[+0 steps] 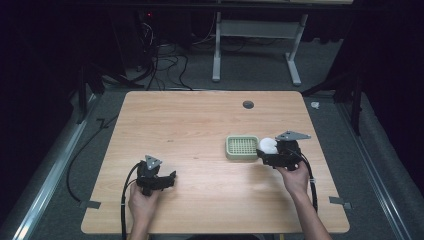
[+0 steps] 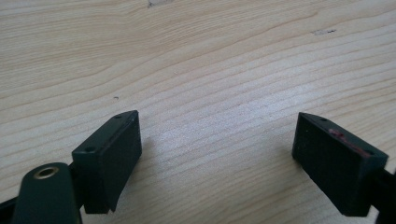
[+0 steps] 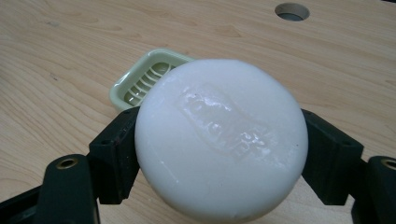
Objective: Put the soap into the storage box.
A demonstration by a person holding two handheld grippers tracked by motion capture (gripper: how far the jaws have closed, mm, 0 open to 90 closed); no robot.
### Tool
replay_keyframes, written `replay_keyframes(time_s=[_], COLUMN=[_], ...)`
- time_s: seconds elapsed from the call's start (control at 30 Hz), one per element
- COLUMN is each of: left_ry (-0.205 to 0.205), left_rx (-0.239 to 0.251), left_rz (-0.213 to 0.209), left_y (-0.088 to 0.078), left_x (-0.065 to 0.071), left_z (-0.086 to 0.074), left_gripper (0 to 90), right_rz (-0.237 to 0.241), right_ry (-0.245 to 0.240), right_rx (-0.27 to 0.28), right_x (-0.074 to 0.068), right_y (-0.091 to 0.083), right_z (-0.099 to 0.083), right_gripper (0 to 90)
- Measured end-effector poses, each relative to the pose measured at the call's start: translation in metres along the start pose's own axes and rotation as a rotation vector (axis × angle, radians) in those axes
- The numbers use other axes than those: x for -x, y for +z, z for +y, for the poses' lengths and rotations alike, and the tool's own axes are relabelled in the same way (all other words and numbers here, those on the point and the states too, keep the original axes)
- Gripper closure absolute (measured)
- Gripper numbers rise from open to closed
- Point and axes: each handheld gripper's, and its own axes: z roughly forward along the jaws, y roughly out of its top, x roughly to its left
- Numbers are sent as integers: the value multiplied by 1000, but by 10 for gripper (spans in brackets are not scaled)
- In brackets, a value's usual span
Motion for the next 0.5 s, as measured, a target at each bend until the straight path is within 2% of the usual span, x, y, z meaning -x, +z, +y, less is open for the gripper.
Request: replay_keyframes(time_s=[0.5], left_ry=[0], left_rx=[0], left_rz=[0], left_y=[0], left_x=[0], left_z=[0], left_gripper=[162], right_rz=[30], right_ry=[-15], right_rx=[1], right_x=[-6], right_y=[6], right_z=[15], right_gripper=[248])
